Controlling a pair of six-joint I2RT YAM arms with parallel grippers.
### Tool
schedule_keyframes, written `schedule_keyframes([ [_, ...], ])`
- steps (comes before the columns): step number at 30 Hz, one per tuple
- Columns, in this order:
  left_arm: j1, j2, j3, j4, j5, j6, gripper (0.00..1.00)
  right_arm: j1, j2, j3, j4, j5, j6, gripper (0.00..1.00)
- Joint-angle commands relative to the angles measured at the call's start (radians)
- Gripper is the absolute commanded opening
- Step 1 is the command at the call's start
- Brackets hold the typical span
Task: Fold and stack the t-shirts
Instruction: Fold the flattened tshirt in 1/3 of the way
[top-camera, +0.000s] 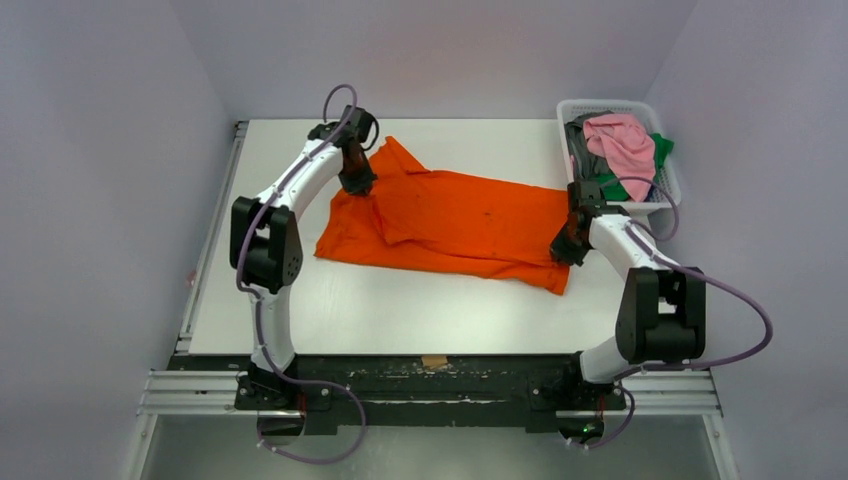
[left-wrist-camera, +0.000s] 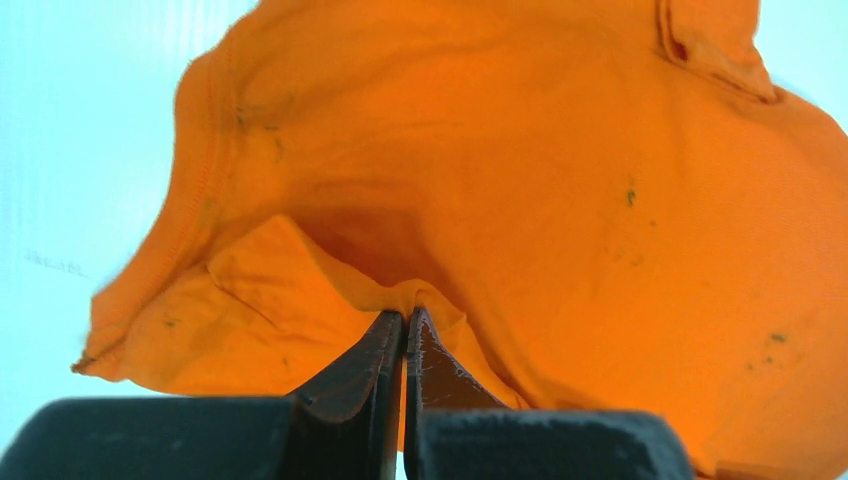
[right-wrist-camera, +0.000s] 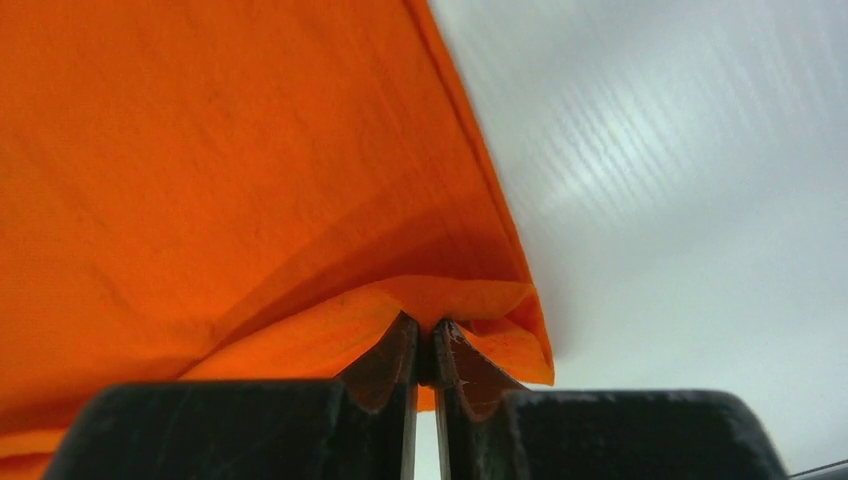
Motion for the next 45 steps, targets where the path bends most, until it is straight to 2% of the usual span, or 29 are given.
schedule_keyframes([
  [1,0.044,0.054,0.117,-0.037,-0.03,0.008,0.0,-0.007,0.058,0.091,0.062,0.103,0.017,0.13],
  [2,0.051,0.079,0.149,-0.047,-0.017,0.013,0.01,-0.007,0.07,0.103,0.063,0.119,0.023,0.18],
  [4,0.061,0.126,0.217,-0.068,0.024,0.032,0.18,-0.007,0.079,0.118,0.064,0.151,0.039,0.3],
  [6,0.066,0.155,0.279,-0.067,0.047,0.06,0.51,-0.007,0.069,0.131,0.056,0.184,0.045,0.42],
  [7,0.068,0.169,0.313,-0.091,0.049,0.072,0.65,-0.007,0.053,0.134,0.051,0.19,0.044,0.55],
  [8,0.068,0.172,0.345,-0.111,0.043,0.081,0.77,-0.007,0.034,0.13,0.047,0.199,0.044,0.61],
  [9,0.068,0.164,0.357,-0.126,0.036,0.089,0.86,-0.007,0.009,0.124,0.041,0.212,0.039,0.63],
  [10,0.068,0.14,0.351,-0.136,0.029,0.094,0.9,-0.007,-0.018,0.115,0.035,0.235,0.032,0.64],
  [12,0.068,0.055,0.251,-0.107,0.026,0.096,0.93,-0.006,-0.075,0.078,0.049,0.229,-0.001,0.66],
  [13,0.068,-0.006,0.159,-0.067,0.039,0.096,0.95,-0.005,-0.106,0.057,0.068,0.178,-0.014,0.79],
  [14,0.068,-0.068,0.057,-0.017,0.055,0.094,0.96,0.011,-0.133,0.023,0.095,0.137,-0.026,0.84],
  [18,0.068,-0.311,-0.36,0.202,0.13,0.073,1.0,0.164,-0.195,-0.093,0.202,0.023,-0.072,0.89],
  [20,0.068,-0.364,-0.507,0.276,0.146,0.056,1.0,0.201,-0.172,-0.119,0.233,-0.031,-0.082,0.89],
  [22,0.069,-0.356,-0.554,0.339,0.199,0.053,1.0,0.209,-0.134,-0.155,0.31,-0.087,-0.072,0.9],
  [25,0.074,-0.242,-0.496,0.355,0.304,0.052,1.0,0.222,-0.053,-0.177,0.394,-0.14,-0.057,0.9],
  [28,0.077,-0.12,-0.429,0.351,0.394,0.043,1.0,0.225,0.01,-0.174,0.406,-0.135,-0.058,0.9],
  [32,0.078,-0.066,-0.465,0.367,0.427,0.017,1.0,0.225,0.018,-0.201,0.388,-0.094,-0.043,0.89],
  [35,0.077,-0.111,-0.556,0.36,0.387,0.003,1.0,0.225,-0.01,-0.238,0.374,-0.087,-0.031,0.89],
  [45,0.05,-0.403,-0.967,0.379,0.318,-0.023,1.0,0.225,-0.146,-0.358,0.29,-0.071,-0.023,0.89],
])
